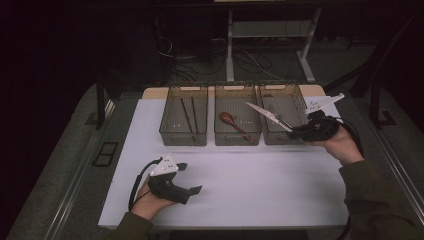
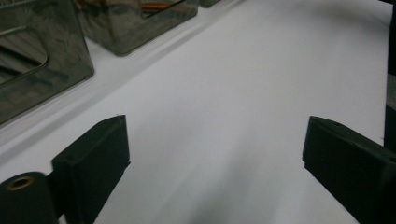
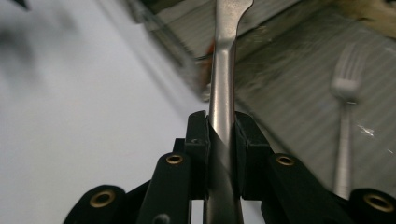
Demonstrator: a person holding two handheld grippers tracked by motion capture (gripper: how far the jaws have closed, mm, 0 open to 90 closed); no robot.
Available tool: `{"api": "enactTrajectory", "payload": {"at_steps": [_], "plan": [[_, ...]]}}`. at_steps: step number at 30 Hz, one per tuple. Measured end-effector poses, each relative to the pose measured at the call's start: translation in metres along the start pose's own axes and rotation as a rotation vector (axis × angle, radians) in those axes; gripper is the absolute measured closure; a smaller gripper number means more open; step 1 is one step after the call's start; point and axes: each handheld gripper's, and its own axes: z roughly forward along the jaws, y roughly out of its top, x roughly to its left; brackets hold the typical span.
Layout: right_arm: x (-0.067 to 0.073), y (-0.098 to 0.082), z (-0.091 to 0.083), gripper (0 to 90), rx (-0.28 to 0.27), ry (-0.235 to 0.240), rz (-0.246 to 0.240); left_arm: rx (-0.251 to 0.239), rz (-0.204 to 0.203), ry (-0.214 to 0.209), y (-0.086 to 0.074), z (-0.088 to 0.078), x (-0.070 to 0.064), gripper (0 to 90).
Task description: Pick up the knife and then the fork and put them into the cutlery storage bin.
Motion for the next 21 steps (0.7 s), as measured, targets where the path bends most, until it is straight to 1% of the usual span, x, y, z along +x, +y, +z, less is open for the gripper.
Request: {"api": "enactTrajectory", "payload": {"at_steps": [3, 6, 7, 11, 14, 17, 18, 21], "plan": [[-0.015, 0.004, -0.003, 76.7, -0.005, -0.042, 0.065, 0.005, -0.008, 0.009, -0.002, 0.001, 0.002, 1.5], [-0.032, 0.009, -0.003, 76.7, 0.003, -0.085, 0.129, 0.008, -0.001, 0.007, -0.002, 0.003, 0.002, 0.0], [-0.037, 0.01, -0.002, 76.7, 0.003, -0.096, 0.148, 0.01, 0.006, 0.007, -0.002, 0.004, 0.002, 0.0], [-0.055, 0.014, 0.005, 76.7, 0.028, -0.139, 0.21, 0.011, 0.006, 0.004, -0.003, 0.006, 0.002, 0.0], [-0.065, 0.019, 0.015, 76.6, 0.047, -0.162, 0.256, 0.009, 0.01, 0.005, -0.004, 0.007, 0.002, 0.0], [-0.072, 0.022, 0.025, 76.6, 0.062, -0.182, 0.286, 0.015, 0.021, 0.004, -0.004, 0.007, 0.002, 0.0], [-0.074, 0.023, 0.029, 76.6, 0.073, -0.184, 0.306, 0.017, 0.026, 0.004, -0.004, 0.007, 0.002, 0.0], [-0.077, 0.025, 0.039, 76.5, 0.102, -0.195, 0.321, 0.018, 0.037, -0.001, -0.005, 0.007, 0.001, 0.0]]}}
